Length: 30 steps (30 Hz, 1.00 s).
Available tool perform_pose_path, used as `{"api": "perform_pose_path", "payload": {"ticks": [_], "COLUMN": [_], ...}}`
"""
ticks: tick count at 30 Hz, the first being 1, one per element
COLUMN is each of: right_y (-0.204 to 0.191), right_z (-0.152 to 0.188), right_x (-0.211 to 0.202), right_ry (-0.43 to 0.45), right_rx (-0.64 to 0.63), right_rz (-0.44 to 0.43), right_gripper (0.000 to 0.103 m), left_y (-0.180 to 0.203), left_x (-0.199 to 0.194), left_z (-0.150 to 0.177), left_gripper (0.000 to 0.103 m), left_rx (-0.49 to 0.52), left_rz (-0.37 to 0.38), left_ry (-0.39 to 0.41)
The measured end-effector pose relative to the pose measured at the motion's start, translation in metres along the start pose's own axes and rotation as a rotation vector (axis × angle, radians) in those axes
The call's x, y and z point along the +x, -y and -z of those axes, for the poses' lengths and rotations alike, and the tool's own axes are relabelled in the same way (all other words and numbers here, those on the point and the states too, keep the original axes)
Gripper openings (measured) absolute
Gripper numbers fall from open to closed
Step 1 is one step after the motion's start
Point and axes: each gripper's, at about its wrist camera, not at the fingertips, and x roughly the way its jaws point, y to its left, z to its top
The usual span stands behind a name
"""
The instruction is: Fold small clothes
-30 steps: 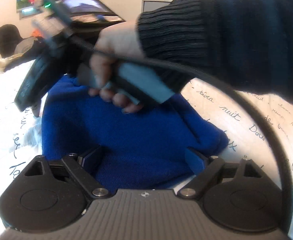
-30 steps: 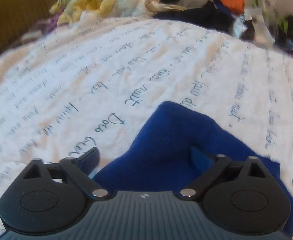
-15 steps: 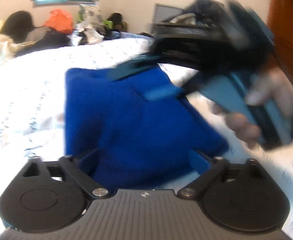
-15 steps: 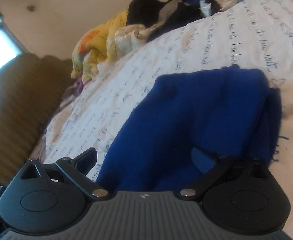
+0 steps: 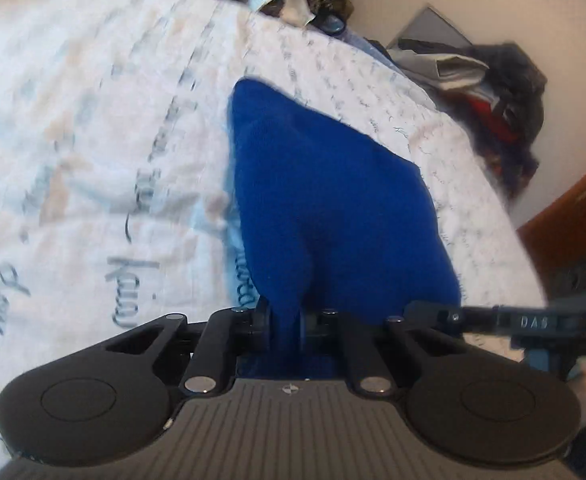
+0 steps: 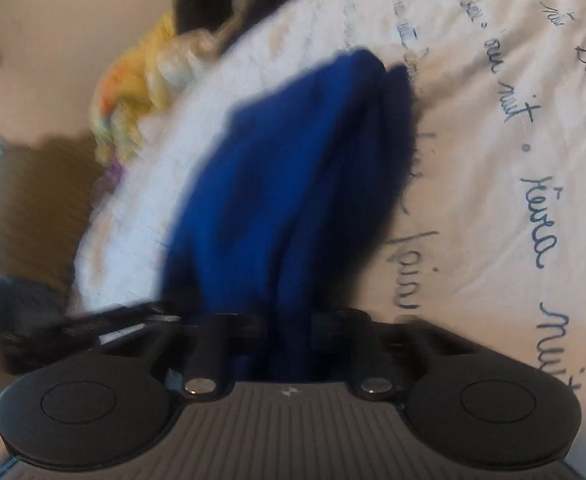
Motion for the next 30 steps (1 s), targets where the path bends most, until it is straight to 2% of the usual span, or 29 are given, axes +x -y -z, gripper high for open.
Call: {"api": "perform_pose_path", "payload": {"ticks": [2, 4, 5, 6, 7, 8, 9, 11, 14, 15, 17, 19, 20, 21, 22, 23, 25, 27, 28, 29, 30], "right_y": [-0.014, -0.032, -0.035, -0.037, -0.035, -0.030, -0.024, -0.008, 0.017, 0.021, 0.026, 0.022, 0.019, 0.012, 0.004, -0.001, -0.010, -0.021, -0.029, -0.035, -0.034], "right_z": [0.001, 0.006, 0.010, 0.018, 0.029, 0.036, 0.041, 0.036, 0.007, -0.005, -0.033, -0.054, -0.059, -0.062, -0.062, -0.064, -0.066, -0.064, -0.056, -0.046, -0.035], "right_x": [-0.007, -0.033, -0.045, -0.056, -0.061, -0.058, -0.054, -0.060, -0.070, -0.068, -0.052, -0.023, -0.012, -0.002, 0.011, 0.023, 0.031, 0.031, 0.032, 0.034, 0.041], "right_ry": [0.004, 0.052, 0.060, 0.063, 0.050, 0.010, -0.019, 0.053, 0.216, 0.241, 0.229, 0.162, 0.138, 0.141, 0.121, 0.094, 0.127, 0.191, 0.231, 0.273, 0.288], "right_rx": [-0.066, -0.088, -0.083, -0.079, -0.080, -0.073, -0.059, -0.002, 0.143, 0.155, 0.148, 0.113, 0.080, 0.027, -0.031, -0.068, -0.166, -0.303, -0.403, -0.502, -0.571], "right_rz": [0.026, -0.019, -0.047, -0.068, -0.079, -0.084, -0.068, -0.024, -0.133, -0.137, -0.055, 0.032, 0.065, 0.084, 0.111, 0.155, 0.177, 0.249, 0.296, 0.335, 0.362], "right_gripper": [0.018, 0.018, 0.021, 0.028, 0.060, 0.084, 0.102, 0.101, 0.101, 0.101, 0.101, 0.099, 0.095, 0.078, 0.045, 0.023, 0.023, 0.021, 0.021, 0.021, 0.023], "left_y": [0.016, 0.025, 0.027, 0.027, 0.024, 0.018, 0.009, -0.005, -0.018, -0.021, -0.023, -0.023, -0.022, -0.015, -0.006, 0.002, 0.026, 0.042, 0.043, 0.042, 0.037], "left_x": [-0.026, -0.059, -0.067, -0.069, -0.063, -0.053, -0.049, -0.043, -0.030, -0.021, 0.005, 0.042, 0.056, 0.063, 0.072, 0.077, 0.078, 0.078, 0.083, 0.092, 0.093], "left_z": [0.003, 0.011, 0.018, 0.028, 0.037, 0.044, 0.047, 0.033, -0.009, -0.025, -0.057, -0.085, -0.093, -0.099, -0.104, -0.105, -0.094, -0.069, -0.057, -0.051, -0.050], "left_gripper": [0.010, 0.010, 0.015, 0.037, 0.057, 0.092, 0.096, 0.093, 0.093, 0.091, 0.086, 0.076, 0.059, 0.033, 0.010, 0.011, 0.010, 0.010, 0.011, 0.012, 0.013], "left_rx": [0.083, 0.137, 0.178, 0.225, 0.261, 0.272, 0.253, 0.168, 0.032, 0.001, -0.043, -0.032, -0.024, 0.038, 0.111, 0.179, 0.370, 0.534, 0.592, 0.617, 0.593], "left_rz": [-0.002, 0.054, 0.066, 0.056, 0.035, -0.008, -0.047, -0.036, -0.001, -0.003, -0.038, -0.088, -0.102, -0.118, -0.122, -0.154, -0.274, -0.355, -0.395, -0.428, -0.425], "left_ry": [0.066, 0.092, 0.084, 0.067, 0.047, 0.048, 0.076, 0.114, 0.149, 0.142, 0.114, 0.055, 0.026, 0.054, 0.051, 0.086, 0.230, 0.371, 0.403, 0.363, 0.347]}}
